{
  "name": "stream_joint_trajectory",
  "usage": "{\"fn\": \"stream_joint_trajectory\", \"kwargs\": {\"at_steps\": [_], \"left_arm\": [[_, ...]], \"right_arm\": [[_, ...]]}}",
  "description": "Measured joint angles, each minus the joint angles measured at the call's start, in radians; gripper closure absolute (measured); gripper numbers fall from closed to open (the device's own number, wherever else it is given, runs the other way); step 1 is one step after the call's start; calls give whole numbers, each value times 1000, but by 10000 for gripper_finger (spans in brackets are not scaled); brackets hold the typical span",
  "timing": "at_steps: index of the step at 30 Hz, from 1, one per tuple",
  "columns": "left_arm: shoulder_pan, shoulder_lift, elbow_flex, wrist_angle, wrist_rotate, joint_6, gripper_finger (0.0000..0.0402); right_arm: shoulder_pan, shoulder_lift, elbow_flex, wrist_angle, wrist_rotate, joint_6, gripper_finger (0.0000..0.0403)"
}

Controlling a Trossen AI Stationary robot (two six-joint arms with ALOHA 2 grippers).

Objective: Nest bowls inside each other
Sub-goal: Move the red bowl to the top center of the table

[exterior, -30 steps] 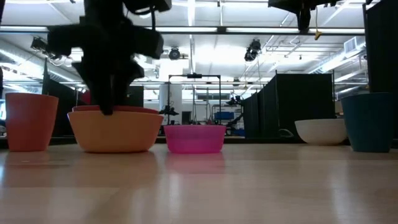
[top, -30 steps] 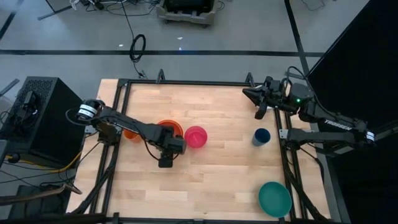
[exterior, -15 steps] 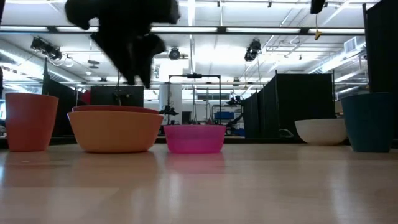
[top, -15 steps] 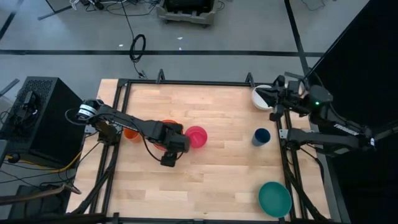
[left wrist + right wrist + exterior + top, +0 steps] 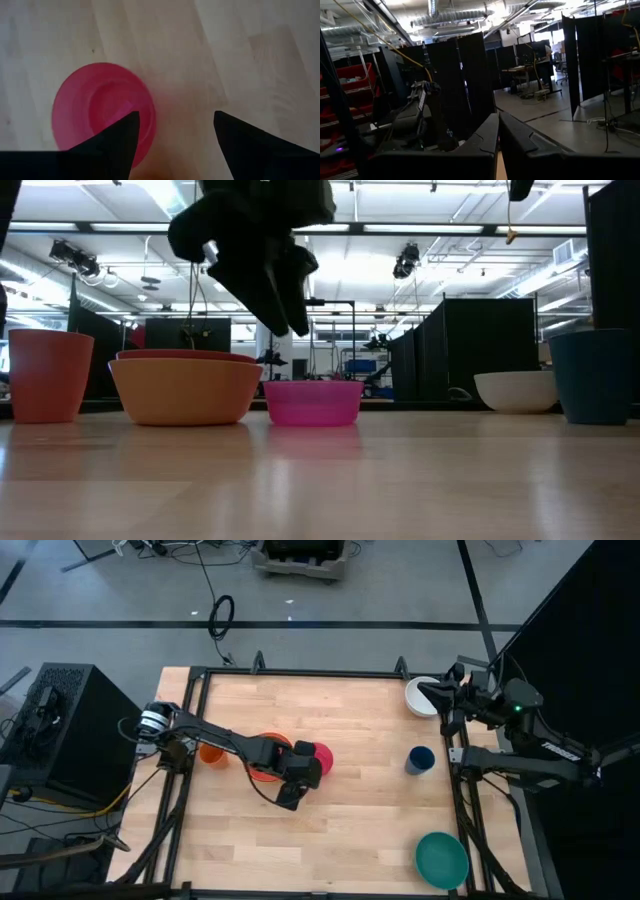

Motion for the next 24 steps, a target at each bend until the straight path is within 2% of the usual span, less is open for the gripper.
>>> {"fn": "stream_joint_trajectory", "kwargs": {"at_steps": [8, 24], "left_arm": [[5, 43, 0, 44, -19, -14, 171], [84, 157, 0, 87, -54, -86, 223]], "right_arm": [[0, 0, 0, -3, -2, 0, 403], [0, 0, 0, -3, -1, 1, 403]]}}
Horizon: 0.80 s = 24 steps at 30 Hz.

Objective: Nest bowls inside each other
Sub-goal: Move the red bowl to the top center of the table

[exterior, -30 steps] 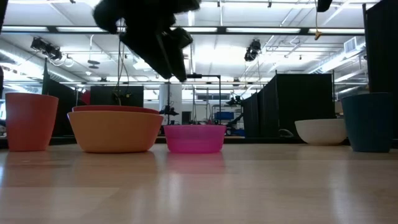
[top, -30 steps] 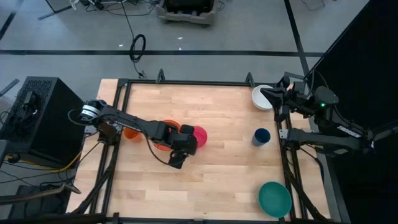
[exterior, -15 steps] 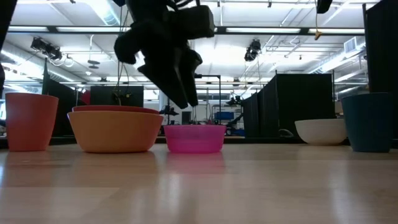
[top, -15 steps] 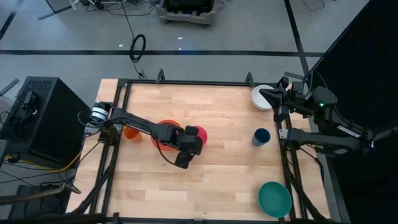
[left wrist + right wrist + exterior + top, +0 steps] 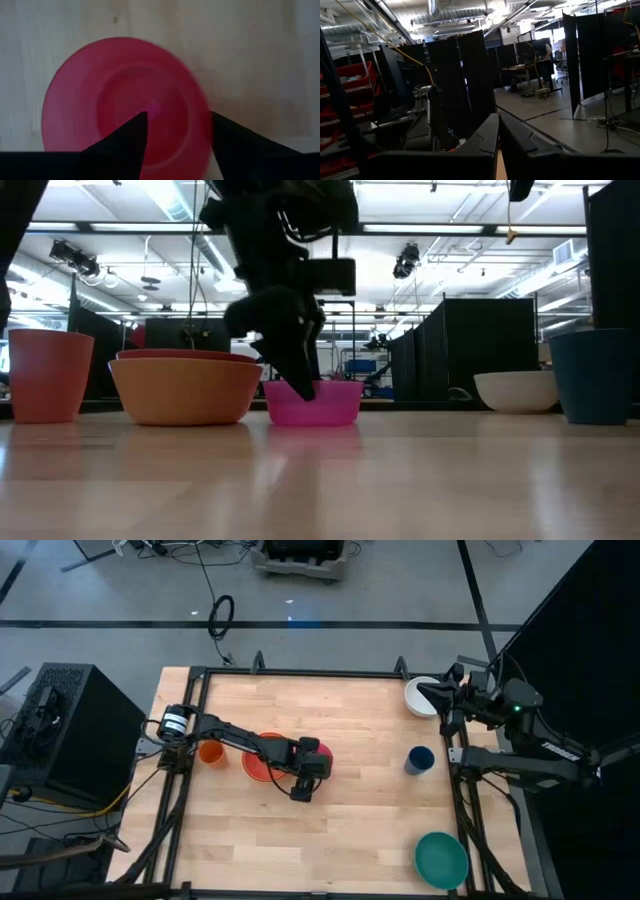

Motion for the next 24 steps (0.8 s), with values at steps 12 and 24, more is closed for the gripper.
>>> {"fn": "stream_joint_trajectory", "kwargs": {"at_steps": [12, 24], "left_arm": [[49, 25, 8, -13, 77, 3, 394], [276, 24, 110, -65, 47, -27, 400]], "right_arm": [[0, 0, 0, -30, 1, 0, 403], [0, 0, 0, -34, 5, -1, 403]]}}
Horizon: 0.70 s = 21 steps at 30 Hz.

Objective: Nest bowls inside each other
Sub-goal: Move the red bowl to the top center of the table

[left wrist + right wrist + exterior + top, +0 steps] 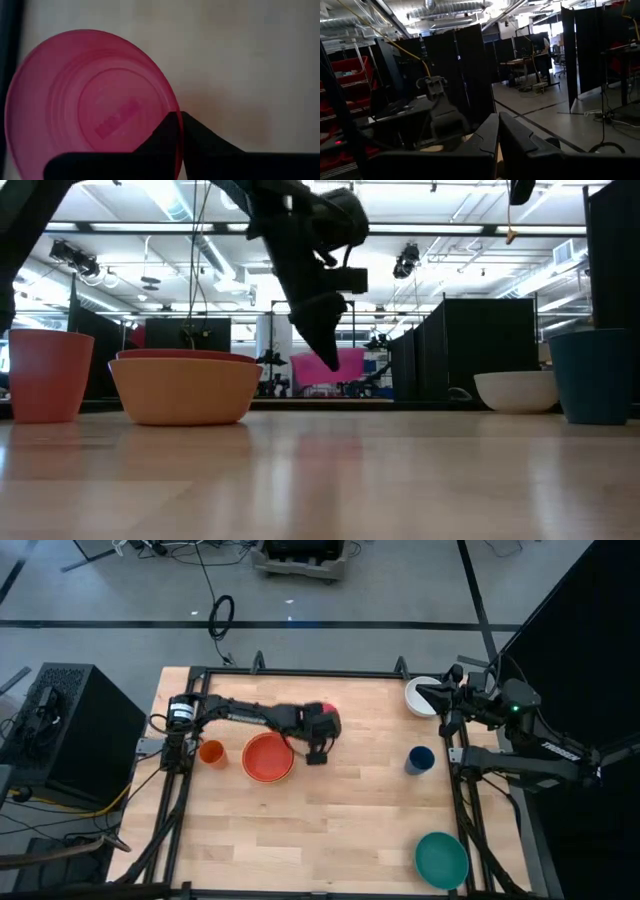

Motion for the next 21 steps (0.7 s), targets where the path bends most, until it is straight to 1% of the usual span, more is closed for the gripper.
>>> {"fn": "stream_joint_trajectory", "kwargs": {"at_steps": [6, 10, 13, 17, 19, 21], "left_arm": [[121, -1, 47, -24, 0, -18, 402], [174, -1, 47, -32, 79, -45, 402], [188, -1, 47, -33, 133, -73, 399], [181, -1, 46, -24, 136, -76, 378], [176, -1, 46, -16, 137, -76, 359], [166, -1, 69, -47, 146, -80, 338]], "right_arm": [[0, 0, 0, -1, 2, 0, 403], [0, 0, 0, 0, 2, 0, 403], [0, 0, 0, -1, 3, 0, 403], [0, 0, 0, 0, 3, 0, 403], [0, 0, 0, 0, 3, 0, 403], [0, 0, 0, -1, 3, 0, 403]]}}
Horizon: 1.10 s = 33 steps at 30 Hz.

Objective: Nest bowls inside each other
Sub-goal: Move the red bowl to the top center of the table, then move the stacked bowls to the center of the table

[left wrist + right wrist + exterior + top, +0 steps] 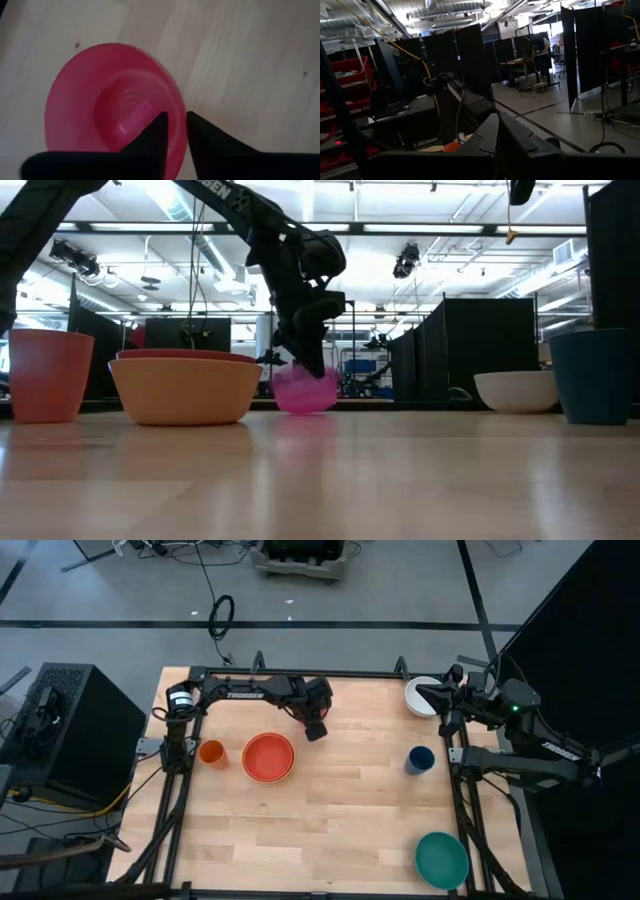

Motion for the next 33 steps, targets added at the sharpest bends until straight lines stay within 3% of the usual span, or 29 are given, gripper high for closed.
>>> {"fn": "stream_joint_trajectory", "kwargs": {"at_steps": [14, 19, 24, 33], "left_arm": [[-72, -3, 179, -244, 69, -35, 193], [-154, -11, 257, -439, 41, 15, 170], [-236, -23, 193, -542, 38, -9, 170], [-349, -199, -22, -421, 21, -205, 168]], "right_arm": [[0, 0, 0, -1, 0, 0, 403], [0, 0, 0, -19, 0, 0, 403], [0, 0, 0, -47, 0, 0, 403], [0, 3, 0, -78, 5, -12, 403]]}}
